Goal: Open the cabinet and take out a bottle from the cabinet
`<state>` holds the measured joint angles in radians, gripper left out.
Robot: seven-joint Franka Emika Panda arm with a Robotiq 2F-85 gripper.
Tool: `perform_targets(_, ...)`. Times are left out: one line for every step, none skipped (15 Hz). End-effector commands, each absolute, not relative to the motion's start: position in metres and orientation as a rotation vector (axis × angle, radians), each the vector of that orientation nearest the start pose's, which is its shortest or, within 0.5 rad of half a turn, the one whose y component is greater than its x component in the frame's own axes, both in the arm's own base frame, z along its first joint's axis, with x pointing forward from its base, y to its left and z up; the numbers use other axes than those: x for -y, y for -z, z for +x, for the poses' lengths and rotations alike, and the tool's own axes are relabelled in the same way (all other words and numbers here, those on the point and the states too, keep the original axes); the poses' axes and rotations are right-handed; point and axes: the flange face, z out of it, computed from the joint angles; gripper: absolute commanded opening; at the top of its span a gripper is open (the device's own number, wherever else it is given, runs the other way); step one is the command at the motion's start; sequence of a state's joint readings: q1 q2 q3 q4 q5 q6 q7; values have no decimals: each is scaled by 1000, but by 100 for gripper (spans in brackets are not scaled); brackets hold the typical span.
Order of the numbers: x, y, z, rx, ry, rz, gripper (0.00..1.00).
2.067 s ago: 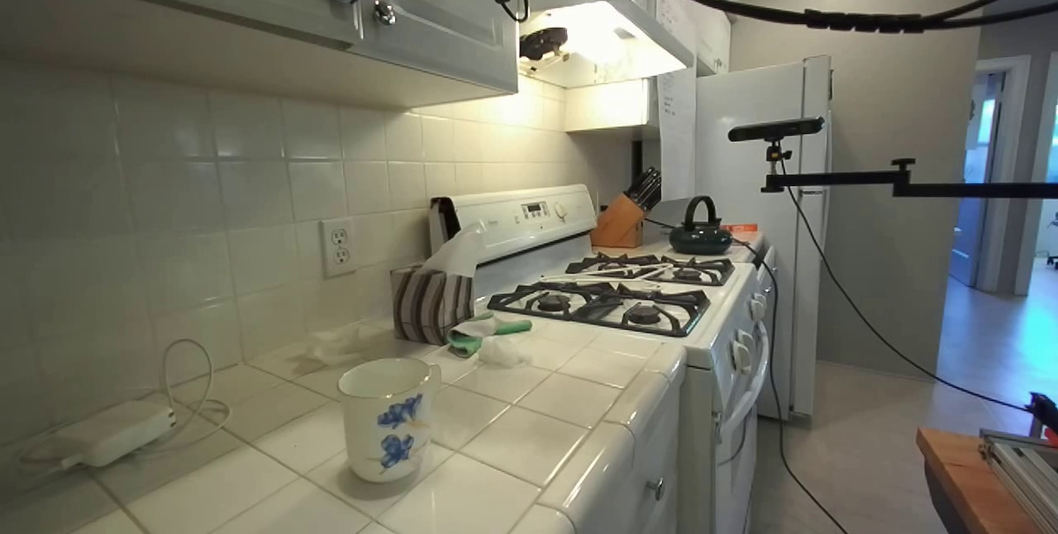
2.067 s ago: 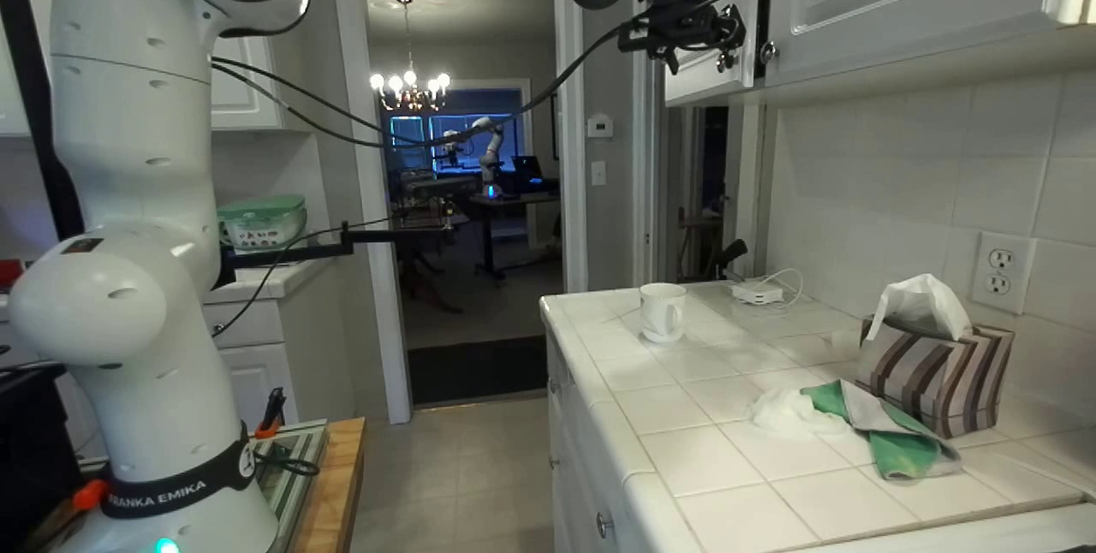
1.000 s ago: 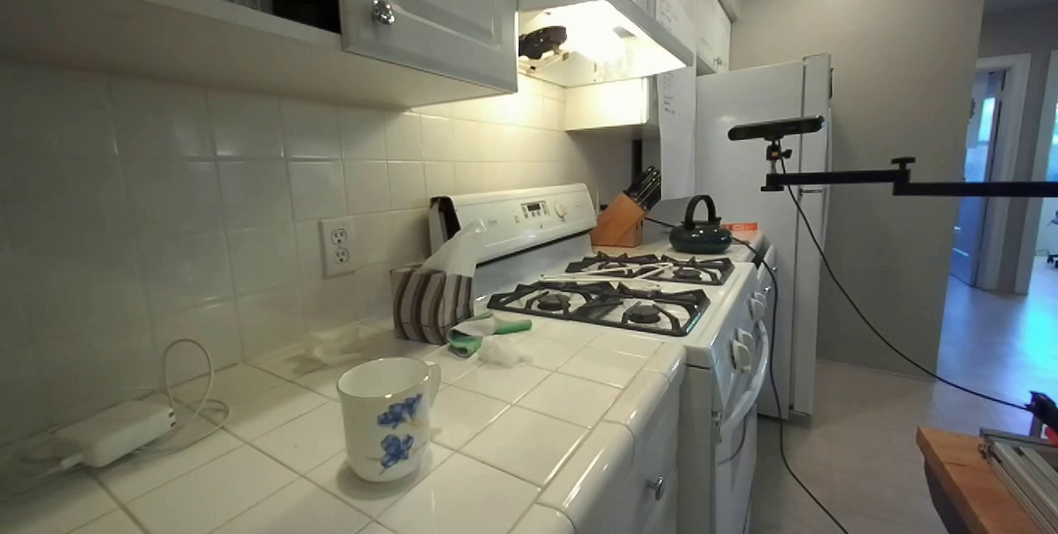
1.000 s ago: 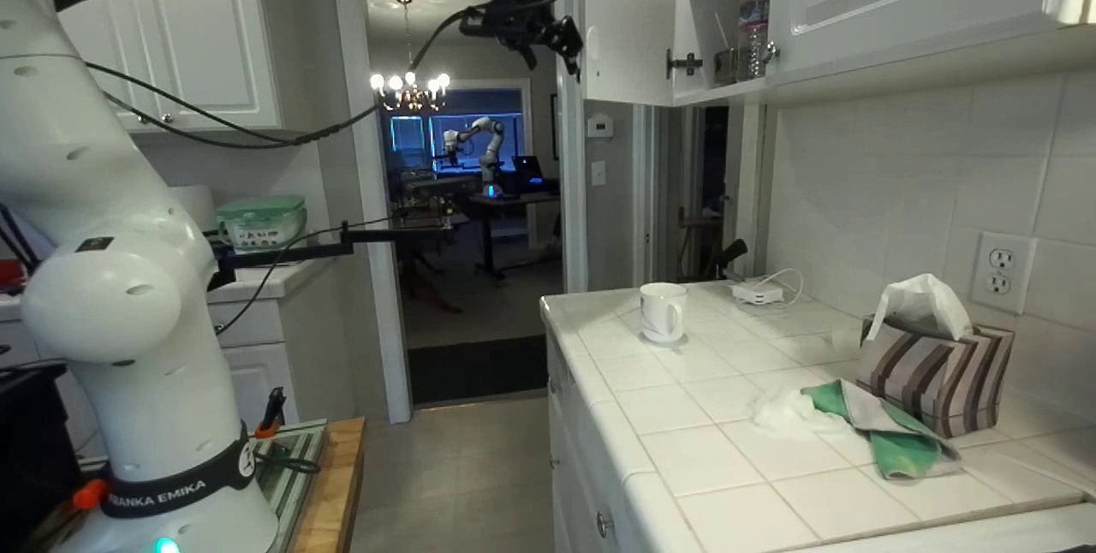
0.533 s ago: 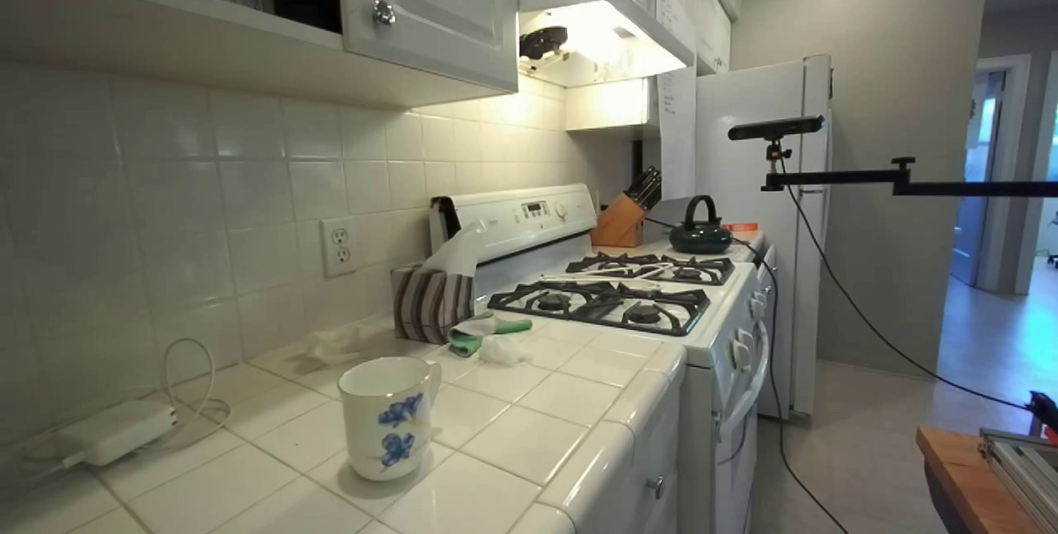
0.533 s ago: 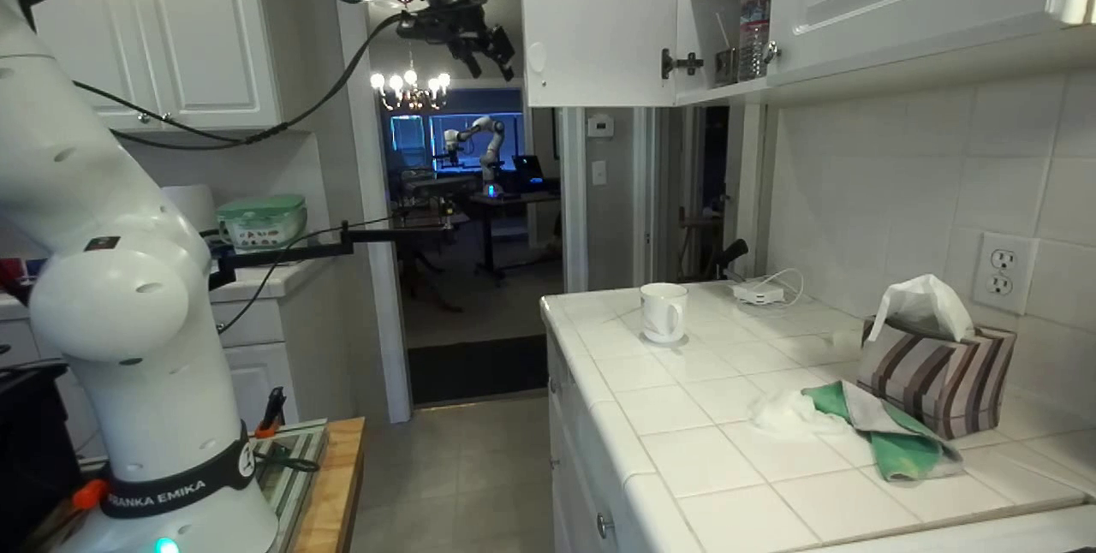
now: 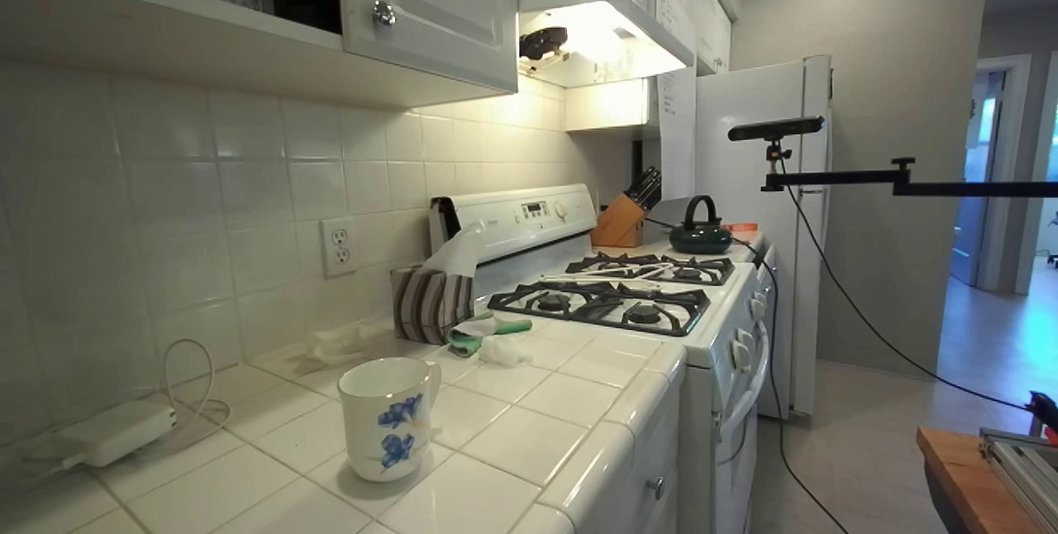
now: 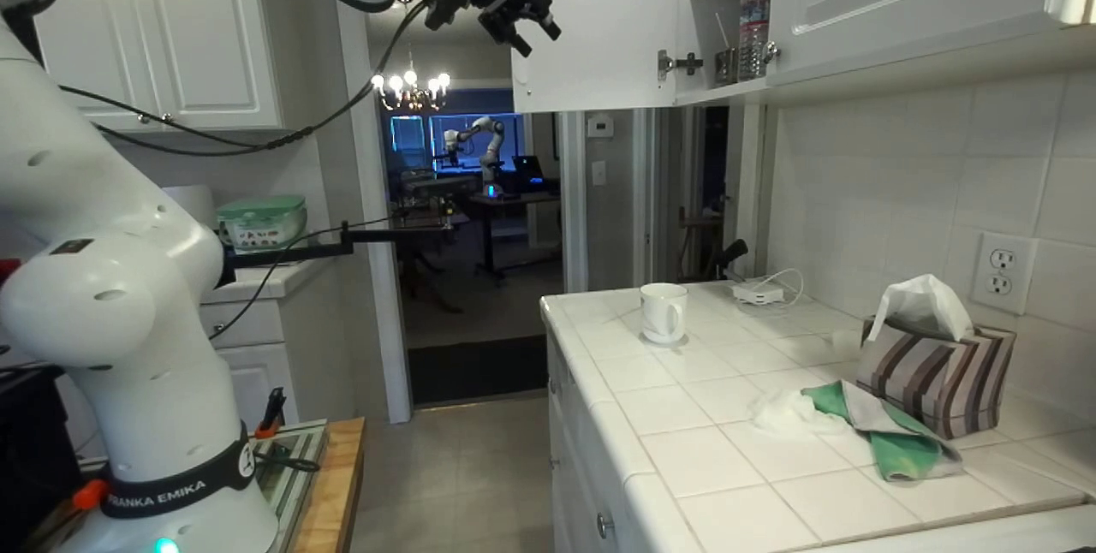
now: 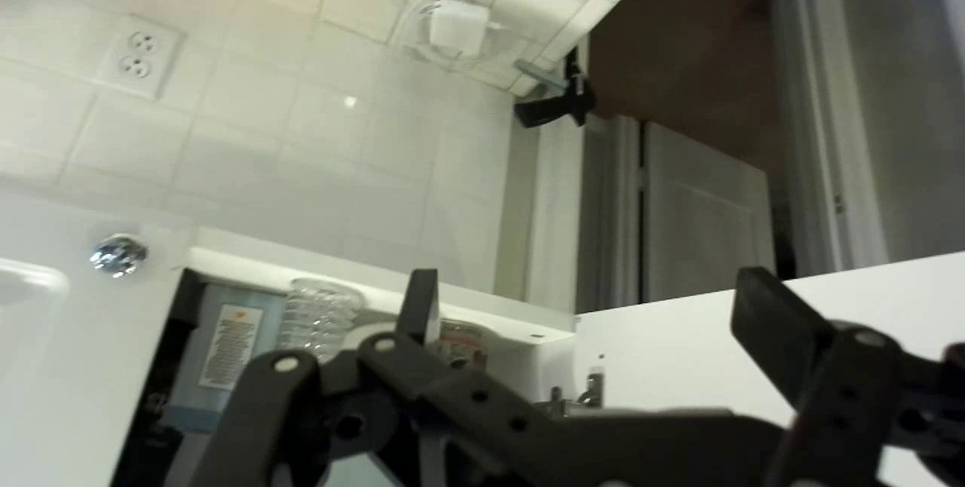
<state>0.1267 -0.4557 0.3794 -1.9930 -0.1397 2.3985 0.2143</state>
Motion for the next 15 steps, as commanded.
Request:
perform_targets(-261,-728,428,459,1515,-2797,100)
perform_targets(-260,-728,438,444,1553,-2793,100)
perform_targets(-259,-728,449,445,1585,-2788,100)
perform_targets(-258,-728,457,448,1614,-2786,100)
perform_targets(-256,-729,467,476,1652,-2765,100)
perform_targets(-253,-731,476,482,1673,-2759,100)
perform_targets(-249,-734,486,474,1690,-2754,100)
perform_targets(-244,-737,497,464,1701,-2750,100)
perform_targets(-241,-741,506,459,1710,-2736,100)
perform_targets(-238,-745,517,449,1715,-2717,100)
perform_targets(-235,-750,527,431,1716,-2696,100)
perform_targets(-232,-754,536,413,1717,-2668,100)
perform_targets(-230,-758,545,404,1717,-2648,100)
perform_targets(-227,-763,553,388,1718,-2631,100)
perform_targets(-227,-768,556,392,1727,-2606,100)
